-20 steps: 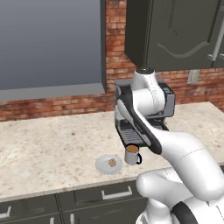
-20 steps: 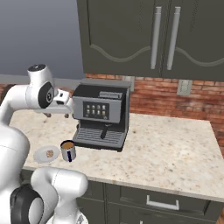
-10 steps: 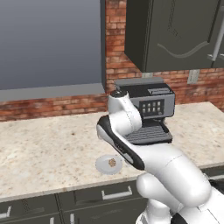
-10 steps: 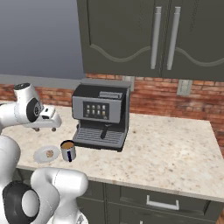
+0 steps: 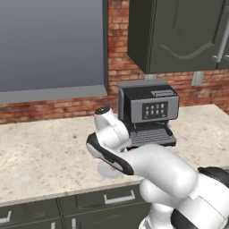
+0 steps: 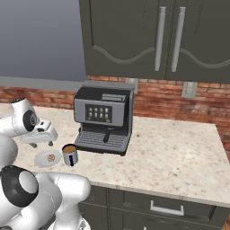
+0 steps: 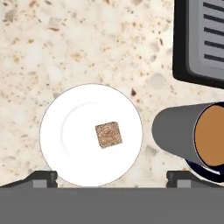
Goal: Take a sugar cube from the saucer and place it inside the coffee. Then, grab milk from the fridge and place it next to the coffee on the counter to sweeten the coffee.
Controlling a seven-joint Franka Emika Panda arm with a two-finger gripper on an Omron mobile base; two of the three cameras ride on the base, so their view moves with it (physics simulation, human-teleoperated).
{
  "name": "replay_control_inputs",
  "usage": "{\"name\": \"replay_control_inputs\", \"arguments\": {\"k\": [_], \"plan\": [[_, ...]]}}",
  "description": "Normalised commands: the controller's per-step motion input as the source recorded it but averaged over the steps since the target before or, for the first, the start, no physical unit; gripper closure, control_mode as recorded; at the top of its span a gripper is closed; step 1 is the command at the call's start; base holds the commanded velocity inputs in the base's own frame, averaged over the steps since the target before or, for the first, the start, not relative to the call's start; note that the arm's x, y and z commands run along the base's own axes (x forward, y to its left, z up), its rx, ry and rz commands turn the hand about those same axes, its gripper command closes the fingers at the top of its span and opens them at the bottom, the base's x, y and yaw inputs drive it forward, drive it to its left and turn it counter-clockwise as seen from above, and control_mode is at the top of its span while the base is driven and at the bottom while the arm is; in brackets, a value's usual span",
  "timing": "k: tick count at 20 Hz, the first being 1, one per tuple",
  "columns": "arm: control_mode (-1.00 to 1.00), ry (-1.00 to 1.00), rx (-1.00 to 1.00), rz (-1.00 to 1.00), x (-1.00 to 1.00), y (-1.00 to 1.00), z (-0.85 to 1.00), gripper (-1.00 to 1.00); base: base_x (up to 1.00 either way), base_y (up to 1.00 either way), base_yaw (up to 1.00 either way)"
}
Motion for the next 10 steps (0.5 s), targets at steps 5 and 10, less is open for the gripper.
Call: {"name": "replay_control_inputs", "arguments": {"k": [5,10], "plan": [[-1.0,0.02,-0.01,0.02,0.0,0.0,-0.49,-1.0,0.0,0.0,0.0],[-1.0,0.02,-0.05,0.03,0.05,0.0,-0.4,-1.0,0.0,0.0,0.0]]}}
